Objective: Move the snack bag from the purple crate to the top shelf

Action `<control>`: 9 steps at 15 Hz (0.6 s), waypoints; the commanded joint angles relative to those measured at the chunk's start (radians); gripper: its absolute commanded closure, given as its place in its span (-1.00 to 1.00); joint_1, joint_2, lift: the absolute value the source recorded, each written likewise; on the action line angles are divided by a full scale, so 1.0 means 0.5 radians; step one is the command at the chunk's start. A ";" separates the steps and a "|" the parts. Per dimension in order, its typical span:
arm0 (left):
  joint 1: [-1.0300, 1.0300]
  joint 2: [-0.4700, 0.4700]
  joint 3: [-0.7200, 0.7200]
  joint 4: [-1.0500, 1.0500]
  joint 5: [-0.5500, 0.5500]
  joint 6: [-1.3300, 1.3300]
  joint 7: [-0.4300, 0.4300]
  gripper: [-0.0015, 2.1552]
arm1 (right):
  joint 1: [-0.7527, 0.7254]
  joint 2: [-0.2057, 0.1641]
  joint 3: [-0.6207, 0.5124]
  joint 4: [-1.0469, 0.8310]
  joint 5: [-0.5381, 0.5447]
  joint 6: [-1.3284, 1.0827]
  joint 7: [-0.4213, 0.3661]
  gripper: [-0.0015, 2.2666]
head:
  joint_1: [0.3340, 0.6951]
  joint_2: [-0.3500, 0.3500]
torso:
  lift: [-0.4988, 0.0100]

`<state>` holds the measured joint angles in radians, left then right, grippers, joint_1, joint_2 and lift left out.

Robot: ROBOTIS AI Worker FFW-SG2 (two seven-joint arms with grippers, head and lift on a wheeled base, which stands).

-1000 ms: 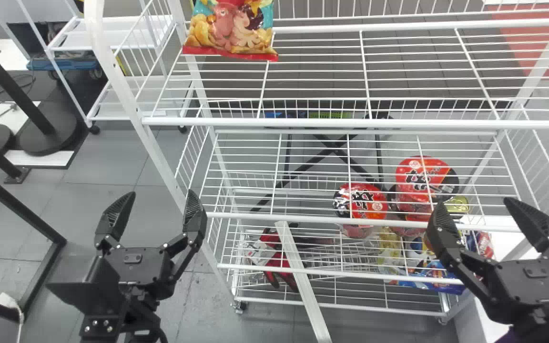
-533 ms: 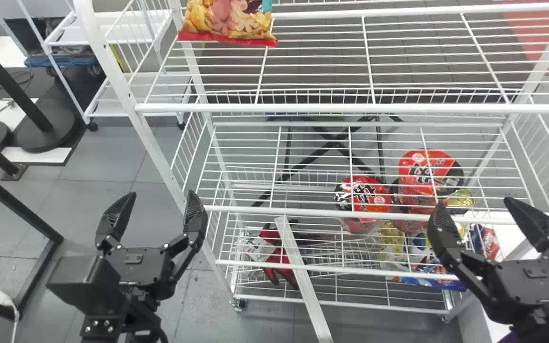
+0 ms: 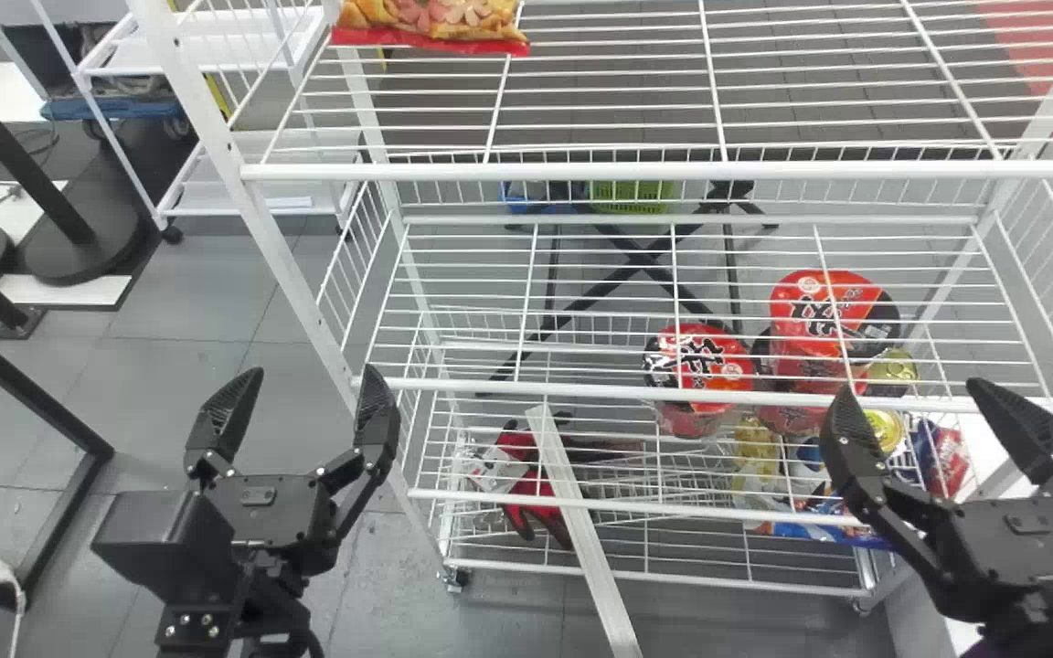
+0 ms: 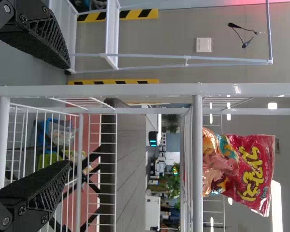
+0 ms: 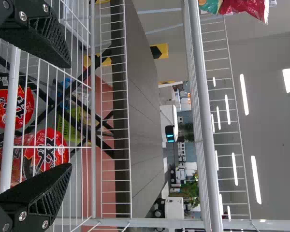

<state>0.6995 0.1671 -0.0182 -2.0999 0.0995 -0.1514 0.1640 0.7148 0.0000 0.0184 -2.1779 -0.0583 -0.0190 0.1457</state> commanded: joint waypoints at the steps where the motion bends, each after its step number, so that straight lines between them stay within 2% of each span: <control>1: 0.000 0.000 0.000 0.000 -0.003 0.001 0.000 -0.88 | 0.000 0.002 0.000 -0.001 0.000 0.000 0.000 -0.93 | 1.00 0.31 | -0.22; 9: 0.000 0.003 -0.007 -0.006 -0.012 0.001 0.000 -0.88 | 0.000 0.002 0.000 -0.004 0.000 0.000 0.000 -0.93 | 1.00 0.31 | -0.35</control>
<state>0.6995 0.1687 -0.0213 -2.1030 0.0936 -0.1509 0.1641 0.7146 0.0000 0.0184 -2.1784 -0.0582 -0.0191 0.1457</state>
